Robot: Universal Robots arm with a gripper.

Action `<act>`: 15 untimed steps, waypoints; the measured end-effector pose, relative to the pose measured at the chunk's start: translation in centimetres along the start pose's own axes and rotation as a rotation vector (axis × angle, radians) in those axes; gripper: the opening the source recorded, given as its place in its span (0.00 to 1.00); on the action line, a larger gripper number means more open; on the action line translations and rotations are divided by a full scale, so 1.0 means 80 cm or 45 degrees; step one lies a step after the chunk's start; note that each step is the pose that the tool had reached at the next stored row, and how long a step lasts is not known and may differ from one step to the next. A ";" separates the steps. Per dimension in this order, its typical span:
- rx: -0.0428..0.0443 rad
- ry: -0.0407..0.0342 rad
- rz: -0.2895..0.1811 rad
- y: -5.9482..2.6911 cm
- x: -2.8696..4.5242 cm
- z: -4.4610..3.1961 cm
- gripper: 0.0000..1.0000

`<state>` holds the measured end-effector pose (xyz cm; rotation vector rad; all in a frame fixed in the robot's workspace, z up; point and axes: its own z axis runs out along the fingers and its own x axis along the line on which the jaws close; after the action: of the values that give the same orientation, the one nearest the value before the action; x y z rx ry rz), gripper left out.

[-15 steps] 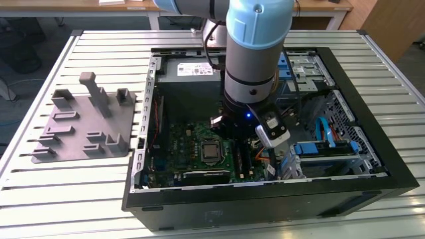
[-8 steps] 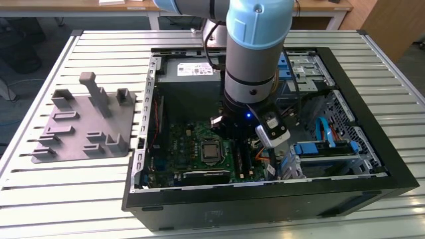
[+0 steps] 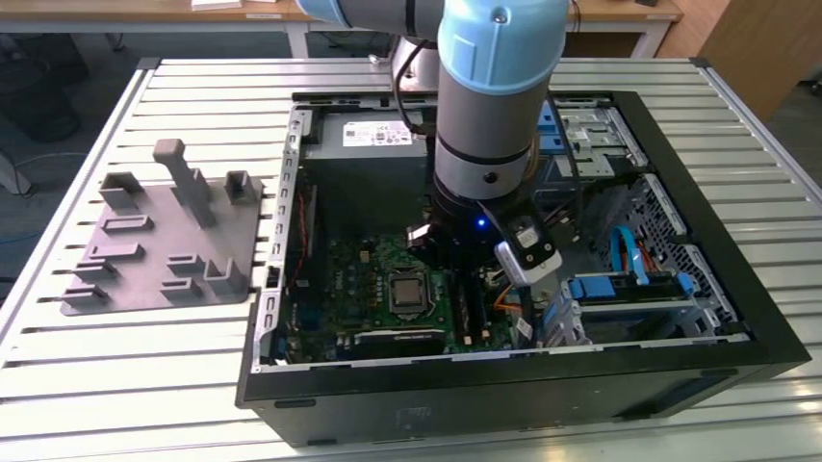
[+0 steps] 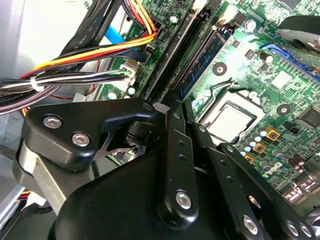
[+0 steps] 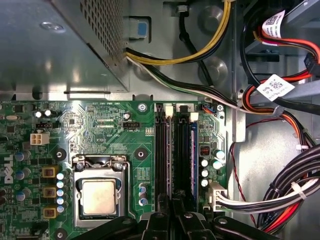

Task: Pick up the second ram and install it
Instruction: 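Insert the second ram into the second slot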

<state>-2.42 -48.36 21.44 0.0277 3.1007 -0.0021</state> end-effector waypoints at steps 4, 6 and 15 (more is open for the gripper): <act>0.000 0.0009 -0.002 0.000 0.0000 0.0001 0.14; 0.000 0.0012 -0.003 0.000 -0.0002 0.0005 0.14; 0.000 0.0030 -0.004 0.000 -0.0005 0.0052 0.14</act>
<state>-2.36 -48.37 21.03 0.0230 3.1031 -0.0026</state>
